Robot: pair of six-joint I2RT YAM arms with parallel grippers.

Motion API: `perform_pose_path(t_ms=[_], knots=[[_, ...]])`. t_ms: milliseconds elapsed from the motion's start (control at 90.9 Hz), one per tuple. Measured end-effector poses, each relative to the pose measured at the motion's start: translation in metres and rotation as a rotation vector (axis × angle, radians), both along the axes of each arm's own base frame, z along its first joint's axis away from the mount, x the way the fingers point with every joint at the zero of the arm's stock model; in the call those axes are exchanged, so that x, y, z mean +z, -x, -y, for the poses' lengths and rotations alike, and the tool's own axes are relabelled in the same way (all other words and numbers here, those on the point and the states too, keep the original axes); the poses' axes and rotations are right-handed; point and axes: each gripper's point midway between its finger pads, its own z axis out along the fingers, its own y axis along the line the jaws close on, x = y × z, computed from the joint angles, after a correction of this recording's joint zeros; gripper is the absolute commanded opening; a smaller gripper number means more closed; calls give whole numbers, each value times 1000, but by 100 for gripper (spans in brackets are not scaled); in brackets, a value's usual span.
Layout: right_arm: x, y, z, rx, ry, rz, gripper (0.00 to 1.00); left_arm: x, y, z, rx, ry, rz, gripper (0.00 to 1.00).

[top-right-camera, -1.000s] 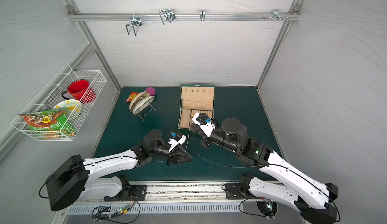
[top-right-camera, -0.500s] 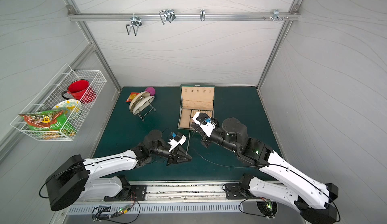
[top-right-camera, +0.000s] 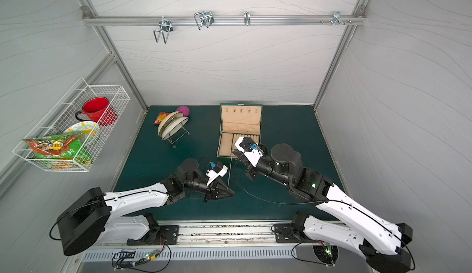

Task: Put jewelry chain into jewelry box
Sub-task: Adjust the necklace.

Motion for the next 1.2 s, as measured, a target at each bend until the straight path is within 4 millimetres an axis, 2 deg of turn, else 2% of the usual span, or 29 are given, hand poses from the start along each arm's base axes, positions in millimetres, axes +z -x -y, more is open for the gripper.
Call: perform_pose_path(t_ms=[154, 286, 429, 539, 704, 836, 891, 1013, 1200], knots=[[-1, -1, 1, -10, 3, 0, 0, 0, -1, 0, 6, -2, 0, 0], [-2, -5, 5, -41, 10, -2, 0, 5, -7, -4, 69, -5, 31, 0], [-10, -12, 15, -93, 0, -34, 0, 28, -14, -18, 189, 11, 115, 0], [-31, -21, 27, -154, 1, -95, 0, 40, -18, -29, 261, 7, 159, 0], [-79, -31, 37, -219, 33, -222, 0, 61, -21, -34, 295, -20, 165, 0], [-121, -28, 39, -229, 65, -319, 0, 88, -20, -32, 282, -13, 164, 0], [-133, -25, 38, -217, 66, -344, 0, 99, -18, -31, 267, -5, 159, 0], [-148, -17, 35, -178, 44, -374, 0, 114, -15, -27, 231, -3, 133, 0], [-153, -2, 29, -82, -12, -379, 0, 123, -18, -20, 196, -31, 79, 0]])
